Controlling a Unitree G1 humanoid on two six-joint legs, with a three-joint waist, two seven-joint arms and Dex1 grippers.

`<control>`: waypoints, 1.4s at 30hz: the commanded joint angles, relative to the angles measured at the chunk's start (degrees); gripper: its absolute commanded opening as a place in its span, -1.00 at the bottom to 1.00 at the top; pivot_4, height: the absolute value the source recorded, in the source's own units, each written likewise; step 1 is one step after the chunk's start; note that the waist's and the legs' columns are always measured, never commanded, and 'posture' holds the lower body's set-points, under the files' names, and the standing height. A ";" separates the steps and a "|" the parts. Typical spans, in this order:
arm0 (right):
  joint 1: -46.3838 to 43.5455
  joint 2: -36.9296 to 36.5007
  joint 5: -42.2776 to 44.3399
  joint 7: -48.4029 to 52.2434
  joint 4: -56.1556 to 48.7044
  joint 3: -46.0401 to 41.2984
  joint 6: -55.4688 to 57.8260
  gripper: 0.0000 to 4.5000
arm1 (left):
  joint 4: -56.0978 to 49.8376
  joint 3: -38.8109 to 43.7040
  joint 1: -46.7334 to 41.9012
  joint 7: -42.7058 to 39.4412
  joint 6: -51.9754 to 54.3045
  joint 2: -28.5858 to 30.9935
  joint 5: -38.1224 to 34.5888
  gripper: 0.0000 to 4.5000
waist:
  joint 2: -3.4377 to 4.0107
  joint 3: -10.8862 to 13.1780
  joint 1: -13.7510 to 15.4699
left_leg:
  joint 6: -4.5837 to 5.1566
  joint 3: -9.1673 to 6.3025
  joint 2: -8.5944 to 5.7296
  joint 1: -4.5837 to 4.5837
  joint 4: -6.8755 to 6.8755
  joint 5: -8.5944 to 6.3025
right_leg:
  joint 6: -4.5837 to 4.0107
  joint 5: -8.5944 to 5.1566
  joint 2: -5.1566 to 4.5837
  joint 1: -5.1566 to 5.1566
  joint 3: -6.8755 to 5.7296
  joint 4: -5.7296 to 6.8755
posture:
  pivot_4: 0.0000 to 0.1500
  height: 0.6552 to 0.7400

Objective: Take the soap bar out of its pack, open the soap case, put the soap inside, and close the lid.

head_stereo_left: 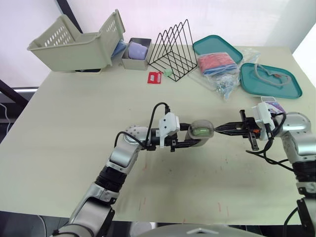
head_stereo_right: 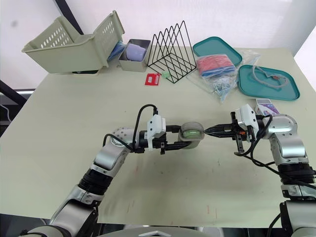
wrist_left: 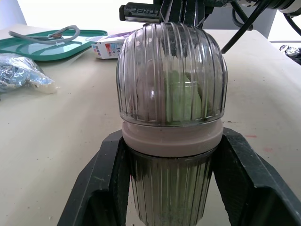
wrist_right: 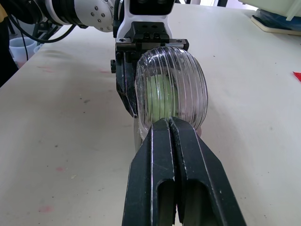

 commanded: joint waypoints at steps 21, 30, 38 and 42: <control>-4.36 0.22 5.10 -3.75 -0.54 -3.81 3.31 -0.99 | -1.17 -0.20 -0.29 -0.58 0.06 0.46 -0.27 -0.13 | 0.00 0.00 0.00 | 0.00 0.00 0.00 0.00 0.00 0.00 | 0.00 0.00 0.00 0.00 0.00 0.01 | 1.00 1.00; -2.99 3.16 8.20 -7.02 -8.05 -2.59 9.76 -0.99 | -1.00 -0.23 -0.49 -0.45 0.00 0.33 -0.19 -0.13 | 0.00 0.00 0.00 | 0.00 -0.01 0.00 -0.01 0.00 0.00 | 0.00 0.00 0.00 0.00 -0.01 0.01 | 1.00 1.00; -0.91 3.60 6.53 -6.57 -8.59 -0.63 9.32 -0.99 | -1.30 -0.27 -0.31 -0.25 0.04 0.35 -0.15 -0.13 | 0.00 0.00 -0.01 | 0.00 -0.01 0.00 -0.01 0.00 0.00 | 0.00 0.00 0.00 0.00 -0.01 0.01 | 1.00 1.00; -0.51 3.67 5.78 -6.30 -8.38 -0.06 8.94 -0.99 | -1.48 -0.34 -0.14 -0.13 0.00 0.34 -0.07 -0.13 | 0.00 0.00 0.00 | 0.00 -0.01 0.00 -0.01 0.00 0.00 | 0.00 0.00 0.00 0.00 -0.01 0.01 | 1.00 1.00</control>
